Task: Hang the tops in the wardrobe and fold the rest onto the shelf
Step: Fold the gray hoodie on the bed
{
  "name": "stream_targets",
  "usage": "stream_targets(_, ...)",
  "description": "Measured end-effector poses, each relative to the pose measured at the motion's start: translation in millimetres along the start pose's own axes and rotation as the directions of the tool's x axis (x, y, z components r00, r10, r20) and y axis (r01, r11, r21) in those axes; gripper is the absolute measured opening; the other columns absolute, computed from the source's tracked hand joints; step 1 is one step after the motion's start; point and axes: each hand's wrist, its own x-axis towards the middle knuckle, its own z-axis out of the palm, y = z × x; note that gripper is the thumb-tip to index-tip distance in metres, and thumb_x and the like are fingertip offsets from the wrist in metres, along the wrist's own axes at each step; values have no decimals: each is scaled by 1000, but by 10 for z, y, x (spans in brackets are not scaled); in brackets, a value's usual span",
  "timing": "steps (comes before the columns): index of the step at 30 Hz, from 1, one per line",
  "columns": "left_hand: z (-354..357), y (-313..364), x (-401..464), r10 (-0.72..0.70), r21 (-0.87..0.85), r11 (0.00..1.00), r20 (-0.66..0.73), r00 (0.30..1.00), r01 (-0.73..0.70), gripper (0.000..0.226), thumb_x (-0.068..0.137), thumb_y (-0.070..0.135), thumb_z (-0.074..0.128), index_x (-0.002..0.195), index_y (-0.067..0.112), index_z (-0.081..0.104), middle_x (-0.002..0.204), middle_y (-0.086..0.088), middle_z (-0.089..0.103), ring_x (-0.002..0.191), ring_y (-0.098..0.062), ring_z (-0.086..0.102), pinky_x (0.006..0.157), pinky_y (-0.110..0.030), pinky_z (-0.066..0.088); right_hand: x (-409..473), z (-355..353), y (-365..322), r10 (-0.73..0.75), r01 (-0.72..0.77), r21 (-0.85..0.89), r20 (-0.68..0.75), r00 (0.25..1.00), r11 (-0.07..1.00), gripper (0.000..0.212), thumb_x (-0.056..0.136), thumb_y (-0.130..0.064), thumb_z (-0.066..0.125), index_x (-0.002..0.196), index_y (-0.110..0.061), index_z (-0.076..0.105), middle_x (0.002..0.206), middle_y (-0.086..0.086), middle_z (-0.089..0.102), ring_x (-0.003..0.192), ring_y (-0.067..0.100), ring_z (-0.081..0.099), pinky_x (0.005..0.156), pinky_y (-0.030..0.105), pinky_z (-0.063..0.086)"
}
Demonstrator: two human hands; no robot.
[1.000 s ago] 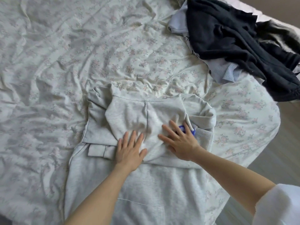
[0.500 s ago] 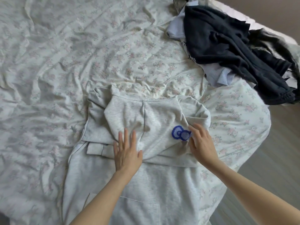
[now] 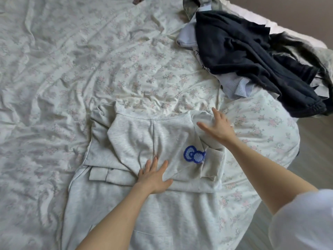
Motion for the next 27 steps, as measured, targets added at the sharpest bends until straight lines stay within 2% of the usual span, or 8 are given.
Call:
stream_targets(3, -12, 13, 56, -11, 13, 1000, 36, 999, 11, 78, 90, 65, 34, 146, 42, -15, 154, -2, -30, 142, -28, -24, 115, -50, -4, 251, -7, -191, -129, 142, -242, 70, 989, 960, 92, 77, -77, 44, 149, -29, 11, 156, 1, 19, 141, 29, 21, 112, 60, 14)
stream_targets(6, -2, -10, 97, -7, 23, 1000, 54, 999, 5, 80, 89, 66, 36, 146, 43, -16, 153, -1, -32, 142, -27, -26, 115, -51, -5, 409, 110, -518, -325, 373, -449, 184, 928, 812, 87, 80, -79, 31, 150, -31, 12, 156, -1, 22, 145, 23, 13, 112, 61, -3)
stream_targets(8, 12, -37, 120, 5, 33, 999, 56, 998, -6, 81, 88, 65, 37, 146, 42, -15, 153, -2, -32, 142, -27, -26, 115, -51, -4, 471, 233, -735, -396, 495, -499, 297, 869, 711, 84, 83, -77, 28, 149, -29, 13, 153, 1, 29, 144, 24, 15, 112, 61, -5)
stream_targets(12, -28, -120, 159, 38, 42, 998, 70, 997, -41, 78, 90, 62, 37, 146, 43, -12, 154, 1, -29, 143, -26, -23, 117, -49, 0, 516, 464, -930, -356, 548, -558, 422, 834, 623, 88, 82, -74, 40, 149, -24, 12, 145, 10, 41, 137, 30, 31, 112, 62, 9)
stream_targets(18, -36, -234, 167, 90, -7, 996, 61, 994, -90, 69, 95, 54, 34, 147, 42, -9, 154, 7, -29, 142, -19, -25, 118, -45, -2, 403, 612, -886, -453, 580, -640, 375, 809, 504, 79, 89, -56, 48, 146, -15, 12, 136, 15, 46, 123, 32, 44, 104, 46, 30)
stream_targets(22, 71, -267, 127, 116, -12, 993, -54, 992, -117, 65, 97, 46, 34, 149, 39, -4, 155, 8, -26, 143, -17, -24, 118, -44, -3, 252, 605, -853, -461, 552, -579, 314, 830, 599, 59, 93, -41, 47, 139, -12, 25, 121, 12, 53, 108, 28, 52, 89, 43, 39)
stream_targets(25, 89, -256, 59, 108, -226, 959, -279, 954, -174, 50, 98, 33, 41, 146, 25, 32, 159, 3, 9, 146, -13, 5, 117, -29, 10, 91, 579, -922, -507, 546, -524, 232, 830, 653, 32, 95, -24, 42, 123, -9, 38, 103, 7, 60, 88, 24, 58, 77, 35, 35)
stream_targets(27, 24, -241, -65, -37, -499, 844, -422, 906, -198, 36, 97, 21, 48, 131, 13, 54, 145, -6, 44, 134, -15, 39, 104, -15, 26, -87, 559, -951, -563, 556, -521, 165, 810, 647, 21, 93, -20, 39, 113, -11, 44, 102, 6, 61, 91, 24, 59, 75, 34, 30)
